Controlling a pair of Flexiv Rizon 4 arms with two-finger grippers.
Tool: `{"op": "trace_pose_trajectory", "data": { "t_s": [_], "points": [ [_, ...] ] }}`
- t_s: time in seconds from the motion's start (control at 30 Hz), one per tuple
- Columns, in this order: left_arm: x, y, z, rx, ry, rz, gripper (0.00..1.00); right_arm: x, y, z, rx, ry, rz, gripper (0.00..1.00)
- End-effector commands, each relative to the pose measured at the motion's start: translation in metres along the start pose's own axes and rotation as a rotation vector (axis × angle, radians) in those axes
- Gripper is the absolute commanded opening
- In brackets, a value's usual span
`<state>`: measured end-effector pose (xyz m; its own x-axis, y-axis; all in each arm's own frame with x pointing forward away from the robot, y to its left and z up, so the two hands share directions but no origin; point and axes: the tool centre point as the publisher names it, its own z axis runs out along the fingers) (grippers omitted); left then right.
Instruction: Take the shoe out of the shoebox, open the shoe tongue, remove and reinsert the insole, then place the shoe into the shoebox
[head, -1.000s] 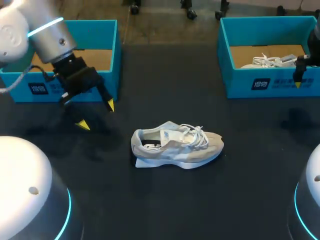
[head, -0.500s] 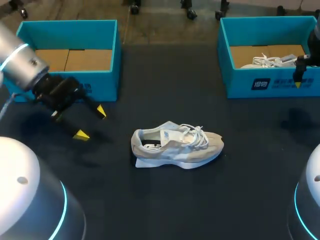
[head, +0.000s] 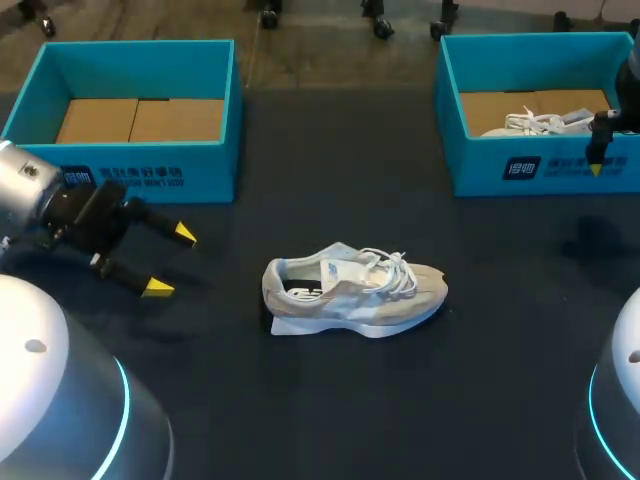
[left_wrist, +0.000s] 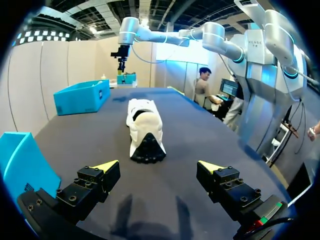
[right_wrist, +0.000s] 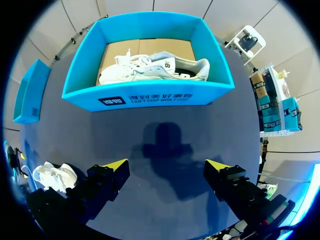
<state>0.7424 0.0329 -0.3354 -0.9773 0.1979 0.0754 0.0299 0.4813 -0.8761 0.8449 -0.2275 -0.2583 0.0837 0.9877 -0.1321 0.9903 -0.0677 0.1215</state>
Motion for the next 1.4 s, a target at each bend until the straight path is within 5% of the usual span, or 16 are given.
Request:
{"op": "trace_pose_trajectory", "data": {
  "t_s": [0.03, 0.93, 1.07, 1.4],
  "points": [
    [0.004, 0.000, 0.001, -0.001, -0.044, 0.001, 1.00, 0.000, 0.000, 0.000, -0.001, 0.002, 0.000, 1.00],
    [0.004, 0.000, 0.001, -0.001, -0.044, 0.001, 1.00, 0.000, 0.000, 0.000, -0.001, 0.002, 0.000, 1.00],
    [-0.008, 0.001, 0.007, 0.052, -0.175, -0.019, 1.00, 0.000, 0.000, 0.000, -0.001, 0.002, 0.000, 1.00],
    [-0.018, 0.013, 0.040, 0.073, -0.210, -0.021, 1.00, 0.000, 0.000, 0.000, -0.001, 0.002, 0.000, 1.00]
  ]
}}
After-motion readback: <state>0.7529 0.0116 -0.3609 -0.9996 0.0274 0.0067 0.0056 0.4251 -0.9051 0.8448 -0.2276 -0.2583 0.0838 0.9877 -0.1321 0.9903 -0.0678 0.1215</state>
